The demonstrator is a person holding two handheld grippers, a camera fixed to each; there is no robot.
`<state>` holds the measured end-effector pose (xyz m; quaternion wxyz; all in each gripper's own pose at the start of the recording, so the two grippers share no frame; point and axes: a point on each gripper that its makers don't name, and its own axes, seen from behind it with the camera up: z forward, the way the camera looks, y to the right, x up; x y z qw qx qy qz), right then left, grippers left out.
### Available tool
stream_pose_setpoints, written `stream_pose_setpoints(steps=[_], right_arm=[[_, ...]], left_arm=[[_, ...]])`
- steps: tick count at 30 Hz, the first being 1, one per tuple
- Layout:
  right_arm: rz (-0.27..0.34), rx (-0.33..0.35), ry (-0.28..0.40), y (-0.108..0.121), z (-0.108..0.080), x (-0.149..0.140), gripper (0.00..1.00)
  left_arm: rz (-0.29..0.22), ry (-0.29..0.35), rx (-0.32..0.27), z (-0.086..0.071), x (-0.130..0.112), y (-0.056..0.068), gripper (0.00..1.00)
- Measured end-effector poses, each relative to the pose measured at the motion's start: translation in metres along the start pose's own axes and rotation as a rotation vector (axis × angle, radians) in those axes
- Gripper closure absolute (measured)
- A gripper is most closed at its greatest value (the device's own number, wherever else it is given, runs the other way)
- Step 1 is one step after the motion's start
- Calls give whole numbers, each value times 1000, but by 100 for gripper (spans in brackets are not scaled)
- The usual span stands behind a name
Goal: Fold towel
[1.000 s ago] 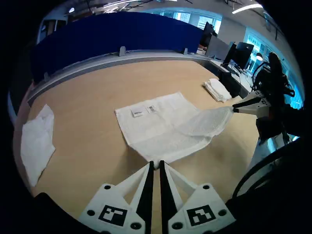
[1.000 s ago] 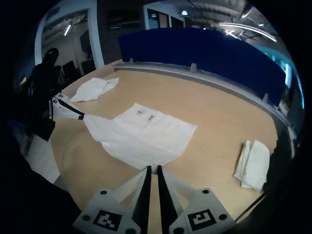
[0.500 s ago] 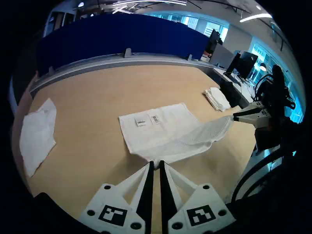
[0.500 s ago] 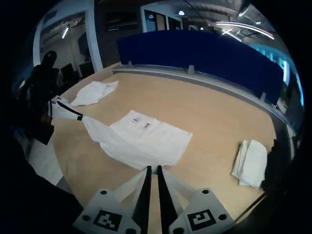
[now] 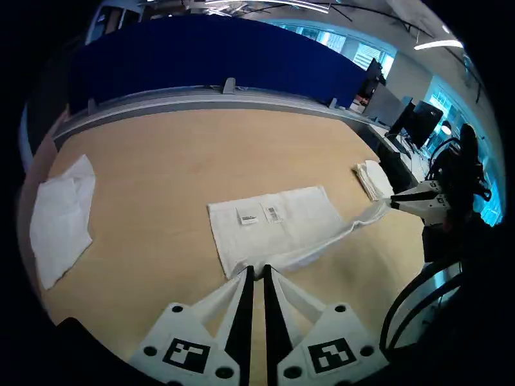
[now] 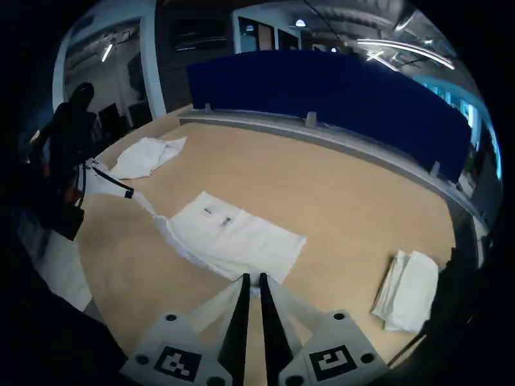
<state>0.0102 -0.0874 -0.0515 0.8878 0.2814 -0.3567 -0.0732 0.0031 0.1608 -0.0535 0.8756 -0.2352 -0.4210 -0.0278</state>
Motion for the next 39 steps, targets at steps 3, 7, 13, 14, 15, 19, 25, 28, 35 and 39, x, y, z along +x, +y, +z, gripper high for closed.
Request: stream_pose_setpoints(steps=[3,7,13,14,15,19,25,28,35,39], right_arm=[[0,-5,0,10,13,6,89],[5,-15,-2,24,33,13,89],[27,-26,-20,40,64,13,89],[33,-25,-24,42,68,12,89],[39,-24,-29,44,73,11,89],[65,-25,-49,50,89,3,89],[91,-30,-68,57,103,-7,89],[90,-33,-70,58,105,-8,89],[73,-62,-71,65,108,-9,80],[70,-81,-64,69,109,-8,60]], left_arm=[[1,2,11,12,10,-7,89],[23,-1,26,31,20,-17,89],[54,-18,37,63,29,-31,89],[56,-22,37,68,28,-33,89],[59,-27,37,73,28,-35,89],[52,-49,33,90,23,-41,89],[46,-65,29,107,15,-46,90],[43,-70,32,111,12,-47,90],[35,-72,48,116,9,-50,79],[39,-66,51,117,10,-52,48]])
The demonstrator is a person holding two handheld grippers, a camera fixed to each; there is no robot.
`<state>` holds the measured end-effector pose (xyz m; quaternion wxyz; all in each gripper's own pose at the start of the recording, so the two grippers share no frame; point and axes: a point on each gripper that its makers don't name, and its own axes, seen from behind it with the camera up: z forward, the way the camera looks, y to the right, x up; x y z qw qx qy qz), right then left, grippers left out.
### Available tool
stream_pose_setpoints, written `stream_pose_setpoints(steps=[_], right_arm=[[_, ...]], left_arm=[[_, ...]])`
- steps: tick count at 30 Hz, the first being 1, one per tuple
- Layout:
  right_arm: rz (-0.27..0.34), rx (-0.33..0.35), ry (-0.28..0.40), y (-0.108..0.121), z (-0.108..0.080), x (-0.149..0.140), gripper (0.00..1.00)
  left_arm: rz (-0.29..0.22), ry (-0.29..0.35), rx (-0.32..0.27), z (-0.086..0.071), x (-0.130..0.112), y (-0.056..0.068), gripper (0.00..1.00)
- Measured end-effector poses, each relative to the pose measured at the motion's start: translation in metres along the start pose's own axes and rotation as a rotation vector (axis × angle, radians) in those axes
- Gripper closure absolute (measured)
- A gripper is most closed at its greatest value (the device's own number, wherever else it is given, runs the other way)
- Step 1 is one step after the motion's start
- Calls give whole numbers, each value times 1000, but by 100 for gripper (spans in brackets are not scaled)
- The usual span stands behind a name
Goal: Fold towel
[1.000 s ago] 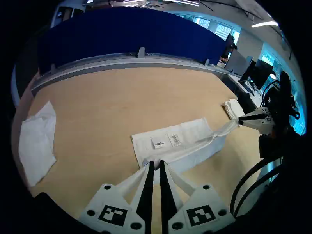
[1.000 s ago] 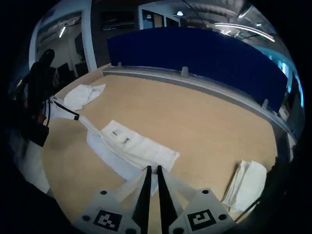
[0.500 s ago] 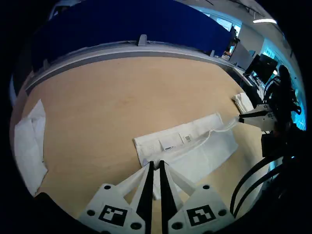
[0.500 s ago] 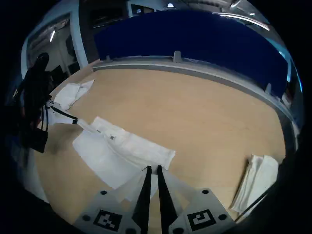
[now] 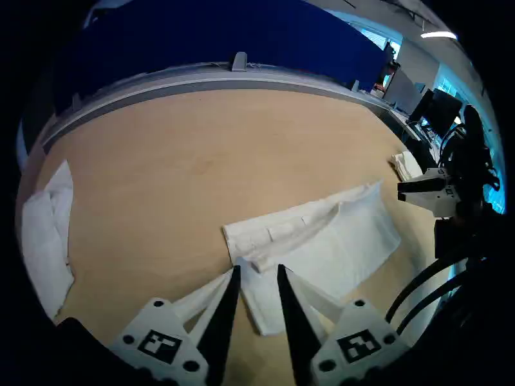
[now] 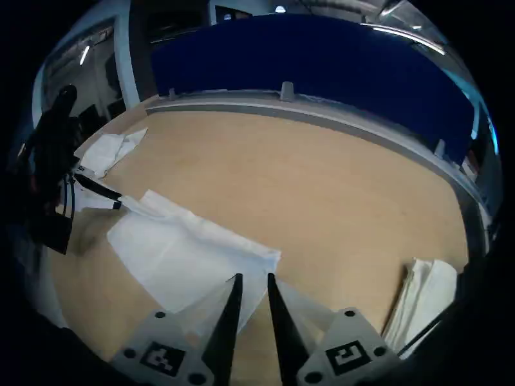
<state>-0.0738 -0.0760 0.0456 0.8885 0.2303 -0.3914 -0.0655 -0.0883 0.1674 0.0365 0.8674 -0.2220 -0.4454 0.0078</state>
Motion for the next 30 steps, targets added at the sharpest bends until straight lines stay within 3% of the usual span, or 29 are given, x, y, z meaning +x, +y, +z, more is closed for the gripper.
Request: stream_pose_setpoints(steps=[1,5,8,21,30], right_arm=[[-1,-5,3,1,0,0,54],[-6,-20,12,4,-2,0,27],[-4,-23,17,4,-4,-1,7],[-5,-25,14,0,-12,-11,4],[-2,-24,10,-11,-27,-26,4]], left_arm=[[1,3,7,0,1,-1,36],[3,11,29,-2,2,-6,9],[2,12,36,-4,2,-8,6],[-5,21,66,-15,-5,-13,6],[-34,33,130,-40,-29,-25,6]])
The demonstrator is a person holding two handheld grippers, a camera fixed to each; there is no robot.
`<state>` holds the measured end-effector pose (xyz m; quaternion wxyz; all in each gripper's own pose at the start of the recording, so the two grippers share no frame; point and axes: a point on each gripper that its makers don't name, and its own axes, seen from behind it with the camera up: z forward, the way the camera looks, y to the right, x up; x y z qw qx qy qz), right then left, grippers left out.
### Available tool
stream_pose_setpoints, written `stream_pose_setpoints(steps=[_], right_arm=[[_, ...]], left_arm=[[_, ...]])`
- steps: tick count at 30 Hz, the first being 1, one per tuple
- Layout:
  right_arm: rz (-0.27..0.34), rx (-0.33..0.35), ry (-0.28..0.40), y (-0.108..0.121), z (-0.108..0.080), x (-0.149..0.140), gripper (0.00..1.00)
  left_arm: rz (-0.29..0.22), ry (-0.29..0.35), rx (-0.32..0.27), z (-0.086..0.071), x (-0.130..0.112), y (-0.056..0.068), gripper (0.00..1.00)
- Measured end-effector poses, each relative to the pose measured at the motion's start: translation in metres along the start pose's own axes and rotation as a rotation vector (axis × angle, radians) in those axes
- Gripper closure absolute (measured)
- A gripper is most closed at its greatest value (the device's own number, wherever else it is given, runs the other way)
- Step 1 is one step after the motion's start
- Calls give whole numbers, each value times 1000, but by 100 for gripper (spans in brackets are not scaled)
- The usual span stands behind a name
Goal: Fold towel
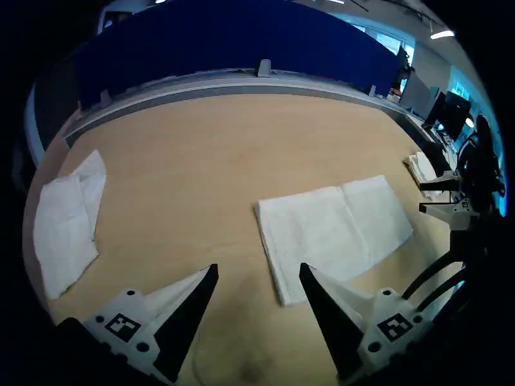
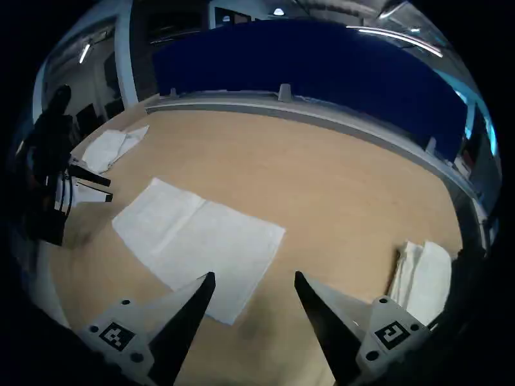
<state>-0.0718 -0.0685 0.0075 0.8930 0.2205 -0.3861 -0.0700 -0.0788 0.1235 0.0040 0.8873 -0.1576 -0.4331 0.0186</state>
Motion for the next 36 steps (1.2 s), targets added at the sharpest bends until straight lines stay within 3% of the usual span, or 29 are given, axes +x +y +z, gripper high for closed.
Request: stream_pose_setpoints(steps=[6,12,18,27,36], right_arm=[[26,0,0,-7,-11,-11,4],[26,7,-6,-11,-11,-16,4],[-41,45,-35,-20,-11,-25,4],[-147,116,-96,-35,-9,-42,4],[-175,122,-119,-35,-6,-47,5]], left_arm=[[-34,-2,16,-17,-23,-3,6],[-50,-10,40,-25,-37,-11,6],[-77,2,84,-42,-47,-23,6],[-140,10,166,-82,-80,-43,6],[-173,2,198,-104,-103,-56,7]])
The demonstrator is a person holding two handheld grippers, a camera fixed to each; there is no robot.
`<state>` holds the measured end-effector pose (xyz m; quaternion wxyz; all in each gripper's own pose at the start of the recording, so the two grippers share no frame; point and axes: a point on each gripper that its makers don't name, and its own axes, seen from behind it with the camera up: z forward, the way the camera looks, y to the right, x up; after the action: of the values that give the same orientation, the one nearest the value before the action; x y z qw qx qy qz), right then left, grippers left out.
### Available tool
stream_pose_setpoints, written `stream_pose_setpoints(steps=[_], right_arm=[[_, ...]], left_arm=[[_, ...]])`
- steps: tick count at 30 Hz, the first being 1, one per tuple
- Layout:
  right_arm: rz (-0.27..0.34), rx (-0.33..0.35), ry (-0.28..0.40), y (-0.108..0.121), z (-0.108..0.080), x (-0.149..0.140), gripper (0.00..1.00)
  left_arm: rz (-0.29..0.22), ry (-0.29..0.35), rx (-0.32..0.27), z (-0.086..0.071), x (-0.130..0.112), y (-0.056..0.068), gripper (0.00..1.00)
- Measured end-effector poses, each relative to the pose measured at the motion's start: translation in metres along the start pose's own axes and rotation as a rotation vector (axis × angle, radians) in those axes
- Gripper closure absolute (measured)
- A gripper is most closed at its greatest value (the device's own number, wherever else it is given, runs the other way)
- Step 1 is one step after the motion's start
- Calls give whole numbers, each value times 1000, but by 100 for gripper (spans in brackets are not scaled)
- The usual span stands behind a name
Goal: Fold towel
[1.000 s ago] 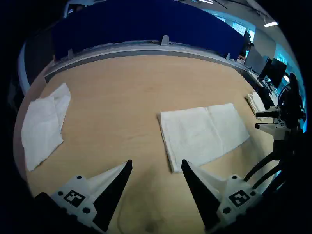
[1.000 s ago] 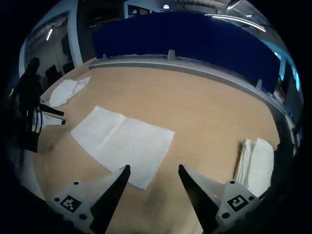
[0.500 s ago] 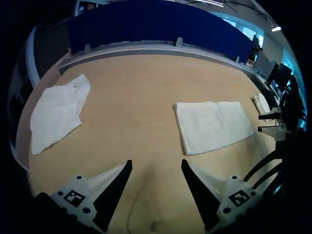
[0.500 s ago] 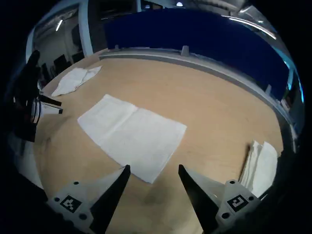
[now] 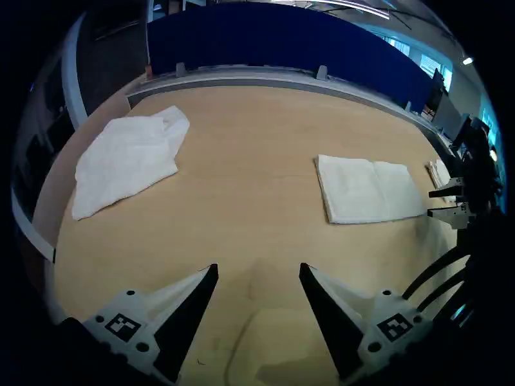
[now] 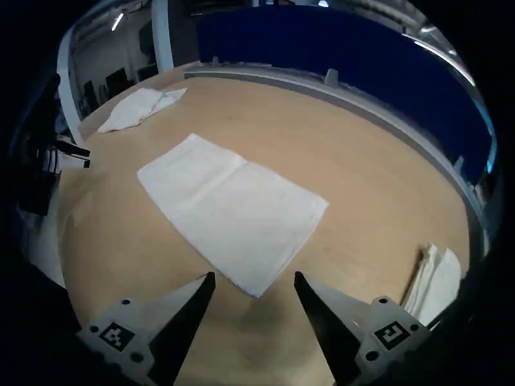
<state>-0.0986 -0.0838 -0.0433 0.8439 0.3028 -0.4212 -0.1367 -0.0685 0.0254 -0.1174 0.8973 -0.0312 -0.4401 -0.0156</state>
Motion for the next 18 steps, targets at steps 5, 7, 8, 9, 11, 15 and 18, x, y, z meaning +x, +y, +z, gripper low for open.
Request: stream_pose_setpoints(steps=[5,7,8,9,11,15,18], right_arm=[[-16,-14,-24,3,5,-9,20],[-18,-15,-33,3,8,-14,29],[-17,-12,-37,2,9,-16,32],[-16,-9,-41,2,10,-19,34],[-7,10,-50,-3,12,-23,39],[-2,19,-56,-6,15,-28,43],[-6,13,-54,-6,16,-29,45]], left_arm=[[-2,2,4,-8,-2,-3,6],[-3,3,5,-12,-4,-3,7],[-4,3,6,-13,-5,-4,7],[-4,2,6,-15,-6,-4,7],[-6,1,7,-19,-9,-5,7],[-11,-4,12,-25,-17,-8,6],[-14,-9,17,-26,-21,-10,7]])
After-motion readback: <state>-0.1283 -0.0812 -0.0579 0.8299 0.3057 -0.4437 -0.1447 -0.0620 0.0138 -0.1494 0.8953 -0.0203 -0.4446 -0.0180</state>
